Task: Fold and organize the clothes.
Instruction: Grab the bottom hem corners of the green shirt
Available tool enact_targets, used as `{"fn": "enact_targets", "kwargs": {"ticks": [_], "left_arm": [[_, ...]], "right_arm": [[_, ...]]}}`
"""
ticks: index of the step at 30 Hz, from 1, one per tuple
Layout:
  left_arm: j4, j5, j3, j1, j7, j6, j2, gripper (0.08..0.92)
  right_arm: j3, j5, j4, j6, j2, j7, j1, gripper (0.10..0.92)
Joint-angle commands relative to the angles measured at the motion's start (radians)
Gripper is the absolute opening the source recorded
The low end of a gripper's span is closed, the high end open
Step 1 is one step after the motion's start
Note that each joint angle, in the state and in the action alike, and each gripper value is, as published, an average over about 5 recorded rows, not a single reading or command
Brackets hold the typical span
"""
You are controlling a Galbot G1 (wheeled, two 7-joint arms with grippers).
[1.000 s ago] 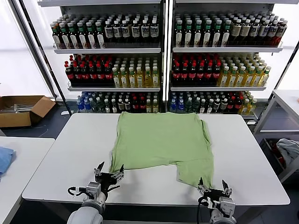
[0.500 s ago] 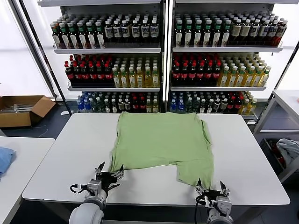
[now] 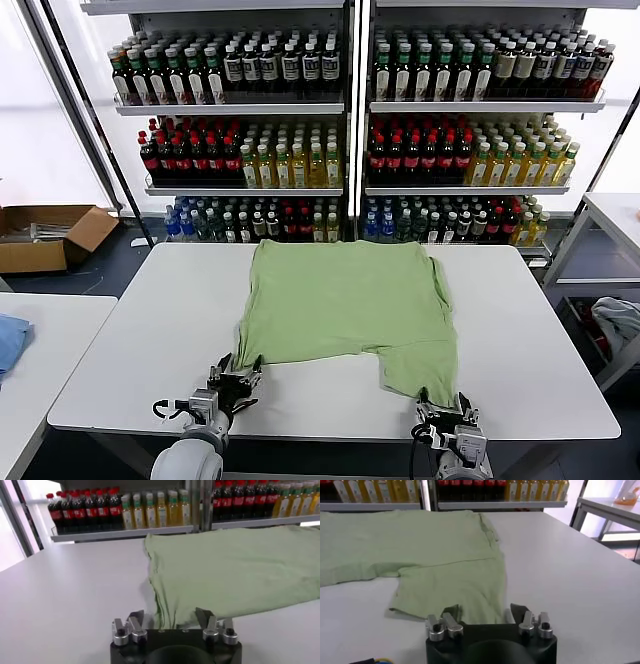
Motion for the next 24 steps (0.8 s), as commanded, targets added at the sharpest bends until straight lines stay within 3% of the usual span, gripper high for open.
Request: {"fn": "enact_targets", "kwargs": {"ticks": [1, 13, 18, 24], "left_arm": [[0.007, 0.001, 0.003, 0.003, 0.004, 0.013, -0.004, 0.514], [-0.002, -0.004, 0.006, 0.011, 0.017, 0.0, -0.006, 0.168], [-0.064, -0.039, 0.002, 0.01, 0.01, -0.053, -0.012, 0.087], [-0.128, -0.095, 0.008, -0.007, -0.007, -0.1, -0.016, 0.084]], "right_arm": [[-0.008, 0.004, -0.018, 0.003, 0.002, 0.002, -0.005, 0.464], [0.01, 0.004, 0.038, 0.02, -0.008, -0.03, -0.006, 0.132], [0.039, -0.003, 0.092, 0.065, -0.017, -0.075, 0.002, 0.105], [0.079, -0.006, 0.136, 0.1, -0.023, -0.107, 0.047, 0.105]]}}
